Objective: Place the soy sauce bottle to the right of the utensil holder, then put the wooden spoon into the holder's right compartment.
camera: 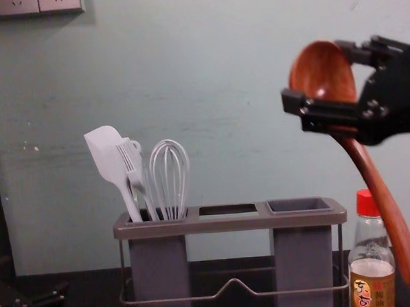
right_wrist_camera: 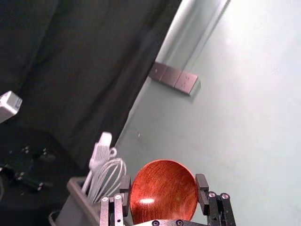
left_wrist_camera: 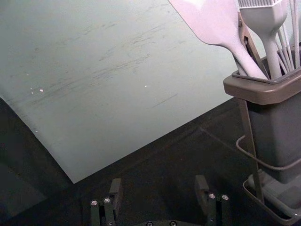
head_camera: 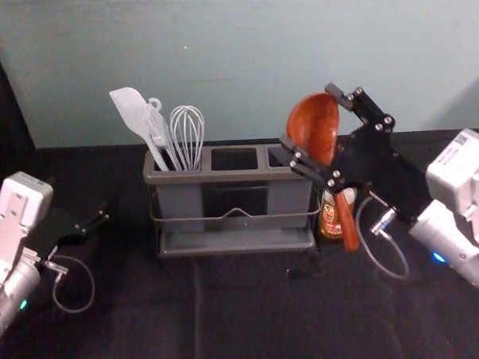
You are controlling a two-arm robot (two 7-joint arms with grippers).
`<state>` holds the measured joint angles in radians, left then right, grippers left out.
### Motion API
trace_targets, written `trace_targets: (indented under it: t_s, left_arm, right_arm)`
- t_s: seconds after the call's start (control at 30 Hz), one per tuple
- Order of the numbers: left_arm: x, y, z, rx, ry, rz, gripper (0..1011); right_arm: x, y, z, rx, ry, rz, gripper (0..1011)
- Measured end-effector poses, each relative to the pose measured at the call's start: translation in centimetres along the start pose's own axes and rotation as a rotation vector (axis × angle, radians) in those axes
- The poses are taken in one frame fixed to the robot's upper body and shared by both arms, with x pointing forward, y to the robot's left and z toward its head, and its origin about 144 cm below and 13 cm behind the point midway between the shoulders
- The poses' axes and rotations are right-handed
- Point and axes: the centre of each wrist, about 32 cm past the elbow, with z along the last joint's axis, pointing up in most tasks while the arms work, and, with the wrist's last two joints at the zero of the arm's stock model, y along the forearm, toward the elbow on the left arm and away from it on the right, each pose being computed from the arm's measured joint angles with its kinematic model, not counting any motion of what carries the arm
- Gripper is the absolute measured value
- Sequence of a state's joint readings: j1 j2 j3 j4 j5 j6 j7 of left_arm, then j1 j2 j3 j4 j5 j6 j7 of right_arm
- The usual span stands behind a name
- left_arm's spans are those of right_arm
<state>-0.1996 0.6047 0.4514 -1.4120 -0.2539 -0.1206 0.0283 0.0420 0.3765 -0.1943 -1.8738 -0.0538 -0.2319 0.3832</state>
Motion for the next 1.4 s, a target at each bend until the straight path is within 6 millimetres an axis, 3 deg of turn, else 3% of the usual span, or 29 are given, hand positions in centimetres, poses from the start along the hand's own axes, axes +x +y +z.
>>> trace_targets:
  t_s: [0.37, 0.83, 1.4]
  left_arm:
    - [0.0, 0.0, 0.0, 0.000, 0.000, 0.000, 1011]
    - [0.0, 0.0, 0.0, 0.000, 0.000, 0.000, 1011]
    - [0.0, 0.0, 0.0, 0.000, 0.000, 0.000, 1012]
  right_arm:
    - [0.8, 3.2, -0.8, 0.130, -0.095, -0.059, 844]
    - [0.9, 5.5, -2.0, 0.210, -0.118, -0.104, 844]
    - [0.9, 9.2, -5.7, 0.281, -0.136, -0.156, 846]
